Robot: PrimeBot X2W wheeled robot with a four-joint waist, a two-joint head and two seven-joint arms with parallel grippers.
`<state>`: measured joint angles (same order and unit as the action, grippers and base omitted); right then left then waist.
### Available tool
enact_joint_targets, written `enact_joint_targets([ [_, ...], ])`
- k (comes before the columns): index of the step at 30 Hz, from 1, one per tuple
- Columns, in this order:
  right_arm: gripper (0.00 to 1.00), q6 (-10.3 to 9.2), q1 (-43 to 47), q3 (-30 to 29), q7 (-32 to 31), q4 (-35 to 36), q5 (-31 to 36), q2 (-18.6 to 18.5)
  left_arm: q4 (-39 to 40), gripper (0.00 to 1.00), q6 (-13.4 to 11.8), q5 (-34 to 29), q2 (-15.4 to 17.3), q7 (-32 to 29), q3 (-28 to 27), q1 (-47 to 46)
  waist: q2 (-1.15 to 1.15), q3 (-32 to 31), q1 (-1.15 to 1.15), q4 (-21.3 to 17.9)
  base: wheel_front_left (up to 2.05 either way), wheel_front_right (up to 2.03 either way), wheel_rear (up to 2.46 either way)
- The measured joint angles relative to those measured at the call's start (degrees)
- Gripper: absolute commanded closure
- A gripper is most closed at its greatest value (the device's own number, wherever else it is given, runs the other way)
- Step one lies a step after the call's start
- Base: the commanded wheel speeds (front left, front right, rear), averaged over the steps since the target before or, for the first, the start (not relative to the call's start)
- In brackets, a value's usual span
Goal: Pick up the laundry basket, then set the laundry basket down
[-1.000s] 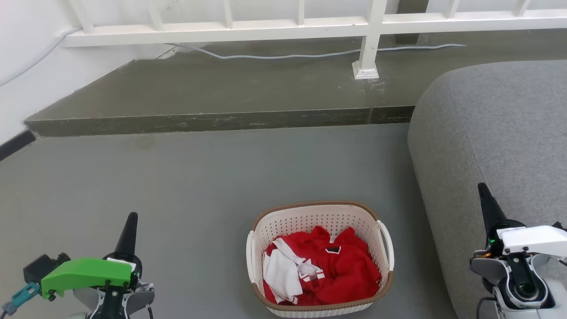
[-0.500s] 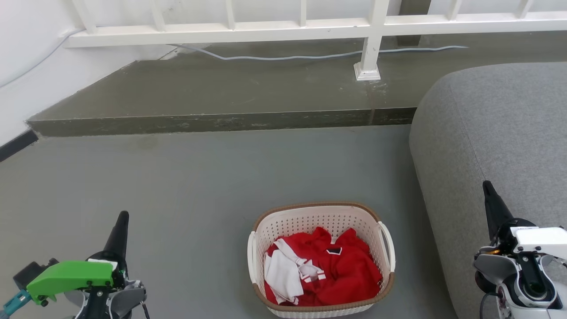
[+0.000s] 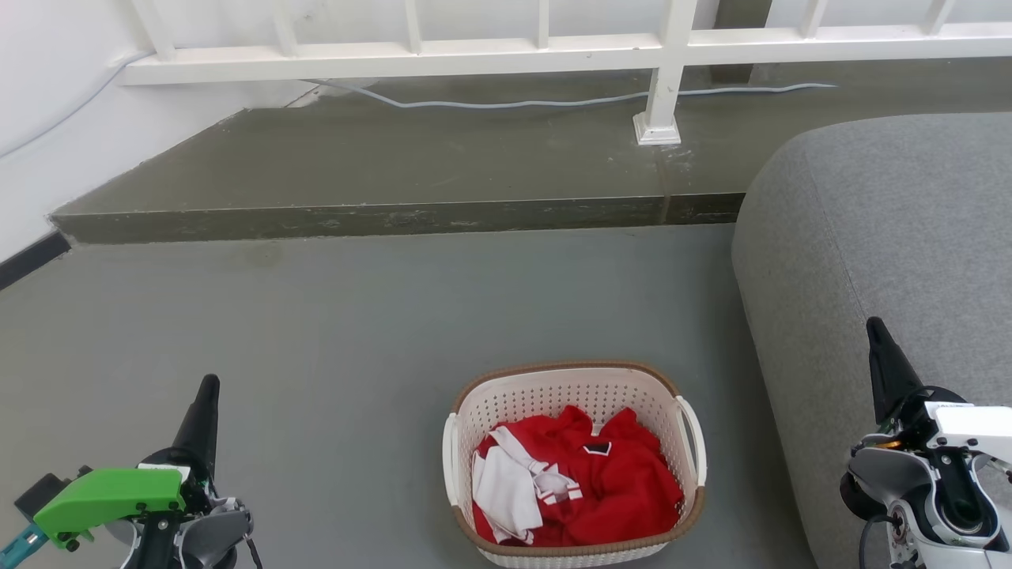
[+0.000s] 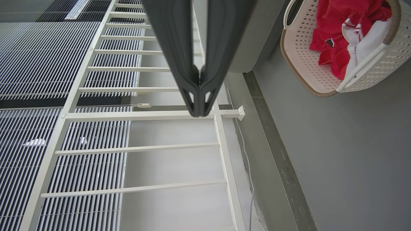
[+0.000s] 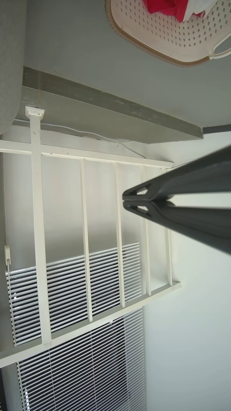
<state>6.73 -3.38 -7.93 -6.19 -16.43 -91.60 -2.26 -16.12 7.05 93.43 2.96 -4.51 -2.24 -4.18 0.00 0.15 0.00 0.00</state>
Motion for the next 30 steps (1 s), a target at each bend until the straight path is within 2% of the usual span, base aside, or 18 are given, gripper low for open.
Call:
enact_joint_targets([
  [30, 1.0, 0.08, 0.0, 0.0, 0.0, 0.1, 0.0, 0.0, 0.1, 1.0, 0.0, 0.0, 0.0, 0.0, -0.2, 0.0, 0.0, 0.0, 0.0, 0.0, 0.0, 0.0, 0.0],
])
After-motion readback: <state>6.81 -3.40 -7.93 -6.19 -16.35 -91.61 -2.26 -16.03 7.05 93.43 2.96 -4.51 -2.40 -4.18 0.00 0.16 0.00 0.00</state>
